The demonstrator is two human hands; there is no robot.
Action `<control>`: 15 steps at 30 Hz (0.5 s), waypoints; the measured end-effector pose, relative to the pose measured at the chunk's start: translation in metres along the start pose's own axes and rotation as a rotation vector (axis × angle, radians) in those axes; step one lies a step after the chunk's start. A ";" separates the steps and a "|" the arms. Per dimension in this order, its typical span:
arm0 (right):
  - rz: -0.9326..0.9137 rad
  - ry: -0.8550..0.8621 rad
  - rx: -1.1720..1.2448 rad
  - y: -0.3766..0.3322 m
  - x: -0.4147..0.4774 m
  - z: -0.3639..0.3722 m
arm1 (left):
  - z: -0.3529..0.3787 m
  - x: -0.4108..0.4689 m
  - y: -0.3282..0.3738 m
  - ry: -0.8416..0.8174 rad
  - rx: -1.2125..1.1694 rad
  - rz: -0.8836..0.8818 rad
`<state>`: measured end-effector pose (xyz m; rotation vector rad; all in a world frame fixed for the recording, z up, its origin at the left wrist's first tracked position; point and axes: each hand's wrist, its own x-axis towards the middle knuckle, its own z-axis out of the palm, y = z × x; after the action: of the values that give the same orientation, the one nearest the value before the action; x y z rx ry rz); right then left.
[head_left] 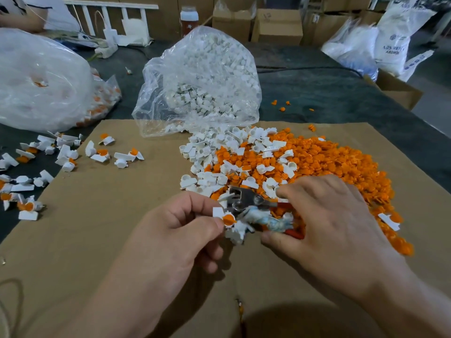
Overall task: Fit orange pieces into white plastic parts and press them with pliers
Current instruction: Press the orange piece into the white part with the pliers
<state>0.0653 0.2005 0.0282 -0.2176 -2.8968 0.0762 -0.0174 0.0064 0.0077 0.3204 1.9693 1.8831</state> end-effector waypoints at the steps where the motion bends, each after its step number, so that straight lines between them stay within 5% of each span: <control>1: -0.022 0.045 0.022 -0.001 0.000 0.000 | 0.002 -0.001 0.000 0.003 0.013 -0.004; 5: -0.202 0.196 0.154 -0.017 -0.003 -0.001 | 0.010 -0.007 0.001 -0.060 0.063 0.051; 10: -0.272 0.164 0.201 -0.021 -0.005 -0.001 | 0.009 -0.013 0.002 -0.137 0.083 0.237; 15: -0.301 0.145 0.253 -0.022 -0.008 -0.002 | 0.006 -0.009 -0.001 -0.118 0.055 0.240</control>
<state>0.0709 0.1779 0.0301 0.2458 -2.7056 0.3551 -0.0064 0.0077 0.0072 0.6953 1.9792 1.9041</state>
